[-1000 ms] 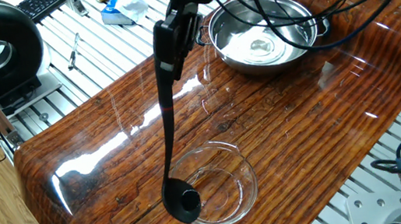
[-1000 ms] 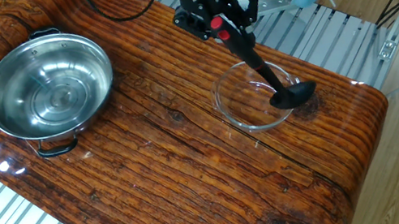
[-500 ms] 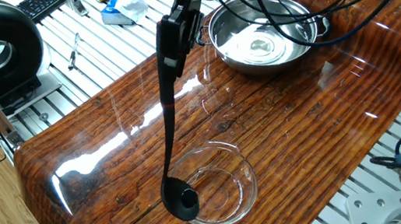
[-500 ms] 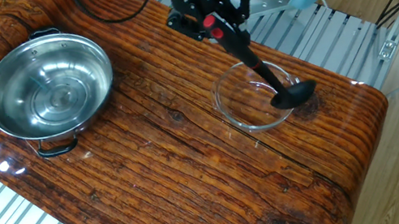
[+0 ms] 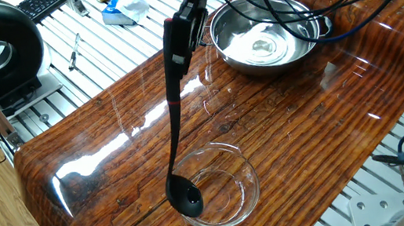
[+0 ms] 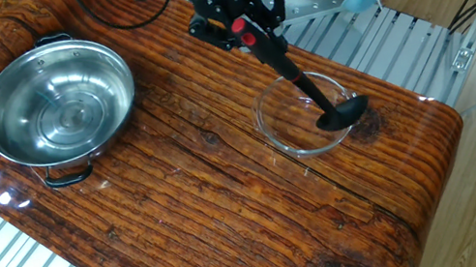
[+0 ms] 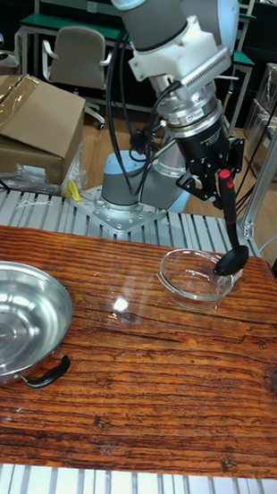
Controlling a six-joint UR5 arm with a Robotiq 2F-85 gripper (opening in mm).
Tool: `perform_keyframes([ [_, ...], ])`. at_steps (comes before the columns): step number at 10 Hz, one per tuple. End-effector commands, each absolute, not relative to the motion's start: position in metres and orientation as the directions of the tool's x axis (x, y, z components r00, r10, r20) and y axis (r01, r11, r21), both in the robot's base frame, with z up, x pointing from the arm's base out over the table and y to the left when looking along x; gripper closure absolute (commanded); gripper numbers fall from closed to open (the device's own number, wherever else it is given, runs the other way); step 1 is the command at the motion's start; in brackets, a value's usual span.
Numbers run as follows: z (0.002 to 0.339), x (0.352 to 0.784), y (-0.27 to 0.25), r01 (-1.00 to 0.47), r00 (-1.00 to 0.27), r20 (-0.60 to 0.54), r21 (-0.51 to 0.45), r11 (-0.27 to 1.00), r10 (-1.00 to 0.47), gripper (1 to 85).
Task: Scoop water with a large spoon from one bowl to another
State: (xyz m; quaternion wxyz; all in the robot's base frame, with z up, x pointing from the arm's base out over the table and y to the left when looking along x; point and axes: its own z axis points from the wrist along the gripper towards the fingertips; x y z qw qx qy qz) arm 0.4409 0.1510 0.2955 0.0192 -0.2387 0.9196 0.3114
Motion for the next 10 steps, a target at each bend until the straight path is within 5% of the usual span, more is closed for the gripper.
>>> perform_keyframes([
  [1,0.2979,0.4437,0.1525,-0.489,-0.866,-0.230,0.575,0.656,-0.444,84.7],
  [10,0.2880,0.4478,0.1446,-0.541,-0.836,-0.277,0.560,0.628,-0.473,84.7],
])
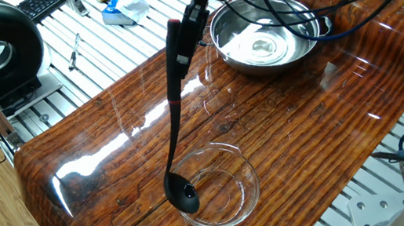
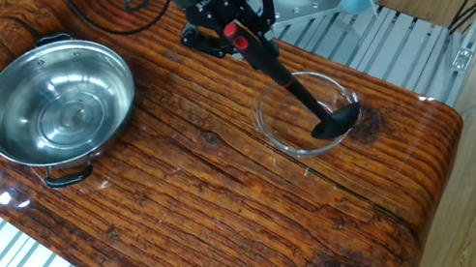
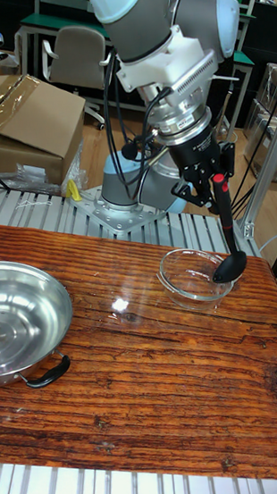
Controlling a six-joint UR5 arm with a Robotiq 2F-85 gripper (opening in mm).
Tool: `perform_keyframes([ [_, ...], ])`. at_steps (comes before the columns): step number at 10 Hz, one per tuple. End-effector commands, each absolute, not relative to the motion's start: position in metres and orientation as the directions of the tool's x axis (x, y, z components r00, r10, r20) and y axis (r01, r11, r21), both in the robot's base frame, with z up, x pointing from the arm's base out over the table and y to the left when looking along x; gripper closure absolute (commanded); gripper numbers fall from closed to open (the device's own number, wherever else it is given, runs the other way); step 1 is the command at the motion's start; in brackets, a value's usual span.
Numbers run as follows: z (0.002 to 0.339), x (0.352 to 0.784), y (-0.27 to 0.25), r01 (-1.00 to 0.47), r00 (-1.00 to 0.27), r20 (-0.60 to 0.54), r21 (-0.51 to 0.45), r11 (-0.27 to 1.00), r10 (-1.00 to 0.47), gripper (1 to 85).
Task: Scoop water with a large spoon from one bowl to another
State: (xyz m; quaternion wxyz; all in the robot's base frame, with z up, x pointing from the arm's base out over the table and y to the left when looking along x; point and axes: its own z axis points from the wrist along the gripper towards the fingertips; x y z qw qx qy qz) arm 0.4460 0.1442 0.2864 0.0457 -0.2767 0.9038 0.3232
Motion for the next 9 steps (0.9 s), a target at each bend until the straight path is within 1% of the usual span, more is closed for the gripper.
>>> perform_keyframes([
  [1,0.285,0.448,0.140,-0.543,-0.835,-0.270,0.545,0.639,-0.480,84.7],
  [3,0.278,0.451,0.130,-0.530,-0.844,-0.230,0.493,0.690,-0.484,84.7],
  [5,0.280,0.452,0.125,-0.454,-0.888,-0.150,0.434,0.778,-0.435,84.7],
  [9,0.302,0.452,0.134,-0.332,-0.941,-0.077,0.412,0.849,-0.330,84.7],
])
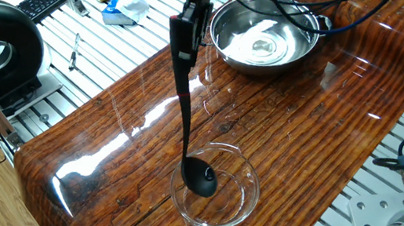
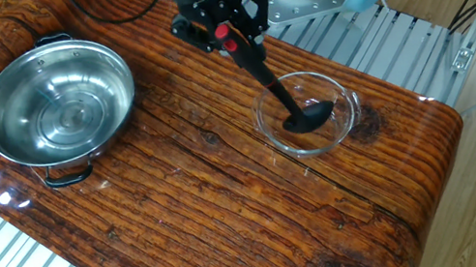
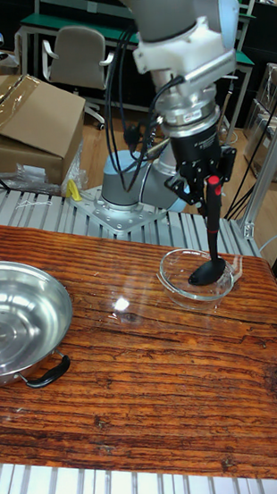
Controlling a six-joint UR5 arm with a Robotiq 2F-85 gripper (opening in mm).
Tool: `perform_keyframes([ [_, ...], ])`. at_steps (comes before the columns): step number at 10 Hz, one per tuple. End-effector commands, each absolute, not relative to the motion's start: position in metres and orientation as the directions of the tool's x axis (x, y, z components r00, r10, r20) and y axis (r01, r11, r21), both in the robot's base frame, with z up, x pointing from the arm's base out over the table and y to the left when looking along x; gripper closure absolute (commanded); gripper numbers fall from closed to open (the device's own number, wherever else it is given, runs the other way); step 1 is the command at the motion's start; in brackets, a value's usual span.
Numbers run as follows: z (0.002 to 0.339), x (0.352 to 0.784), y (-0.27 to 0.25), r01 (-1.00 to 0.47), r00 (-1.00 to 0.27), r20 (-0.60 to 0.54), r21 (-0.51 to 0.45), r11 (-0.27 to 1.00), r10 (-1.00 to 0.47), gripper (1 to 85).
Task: Scoop water with a large spoon from one bowl to another
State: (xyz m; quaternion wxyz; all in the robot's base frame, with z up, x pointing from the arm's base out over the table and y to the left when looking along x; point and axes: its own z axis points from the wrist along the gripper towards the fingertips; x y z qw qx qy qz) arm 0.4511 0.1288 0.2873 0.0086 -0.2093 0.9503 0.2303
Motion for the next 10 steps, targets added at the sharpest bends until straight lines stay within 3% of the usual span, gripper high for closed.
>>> perform_keyframes([
  [1,0.302,0.453,0.127,-0.316,-0.947,-0.062,0.373,0.872,-0.317,84.7],
  [6,0.315,0.452,0.111,-0.250,-0.965,0.009,0.269,0.930,-0.262,84.7],
  [10,0.313,0.456,0.056,-0.301,-0.951,0.041,0.102,0.948,-0.307,84.7],
])
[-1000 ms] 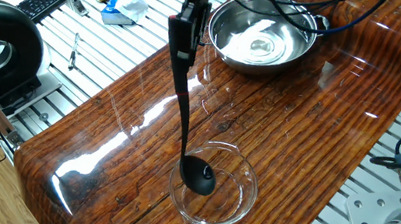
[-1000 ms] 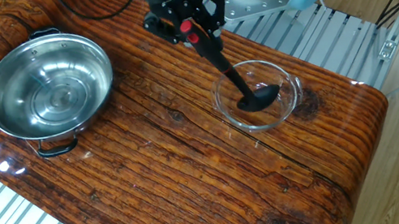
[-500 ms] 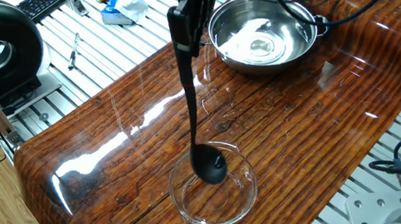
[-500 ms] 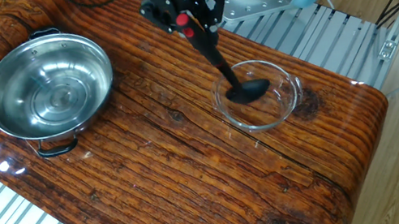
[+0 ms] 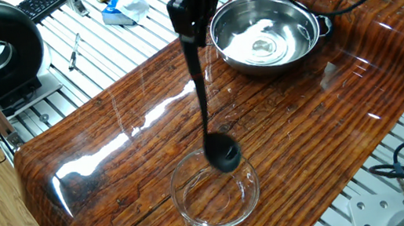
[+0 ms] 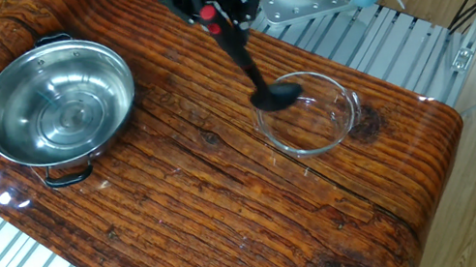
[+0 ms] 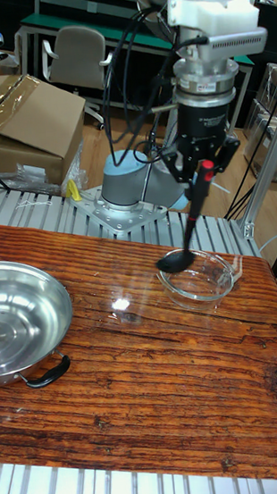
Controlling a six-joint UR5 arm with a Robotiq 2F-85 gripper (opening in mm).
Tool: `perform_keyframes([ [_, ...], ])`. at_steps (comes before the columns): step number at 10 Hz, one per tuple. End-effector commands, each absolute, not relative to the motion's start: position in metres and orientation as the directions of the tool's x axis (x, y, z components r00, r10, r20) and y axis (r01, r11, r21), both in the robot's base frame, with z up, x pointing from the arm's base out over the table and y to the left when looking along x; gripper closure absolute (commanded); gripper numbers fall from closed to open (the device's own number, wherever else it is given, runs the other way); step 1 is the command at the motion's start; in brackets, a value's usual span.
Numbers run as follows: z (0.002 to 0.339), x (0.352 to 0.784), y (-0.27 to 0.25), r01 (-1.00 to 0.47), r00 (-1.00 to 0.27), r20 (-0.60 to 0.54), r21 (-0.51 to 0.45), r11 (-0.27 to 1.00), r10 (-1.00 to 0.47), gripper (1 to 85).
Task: Scoop water with a large spoon from one bowl to another
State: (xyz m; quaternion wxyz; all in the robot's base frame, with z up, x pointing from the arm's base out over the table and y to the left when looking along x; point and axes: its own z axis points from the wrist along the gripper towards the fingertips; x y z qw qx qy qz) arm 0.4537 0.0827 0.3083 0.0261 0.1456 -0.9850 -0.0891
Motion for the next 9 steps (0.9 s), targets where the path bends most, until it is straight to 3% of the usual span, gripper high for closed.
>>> perform_keyframes([
  [1,0.314,0.454,0.041,-0.303,-0.950,0.058,0.069,0.951,-0.307,84.7],
  [4,0.302,0.443,0.017,-0.250,-0.964,0.077,0.048,0.967,-0.253,84.7],
  [6,0.283,0.454,-0.018,-0.231,-0.972,0.050,-0.043,0.972,-0.229,84.7],
  [9,0.249,0.457,-0.020,-0.196,-0.980,0.021,0.013,0.981,-0.196,84.7],
])
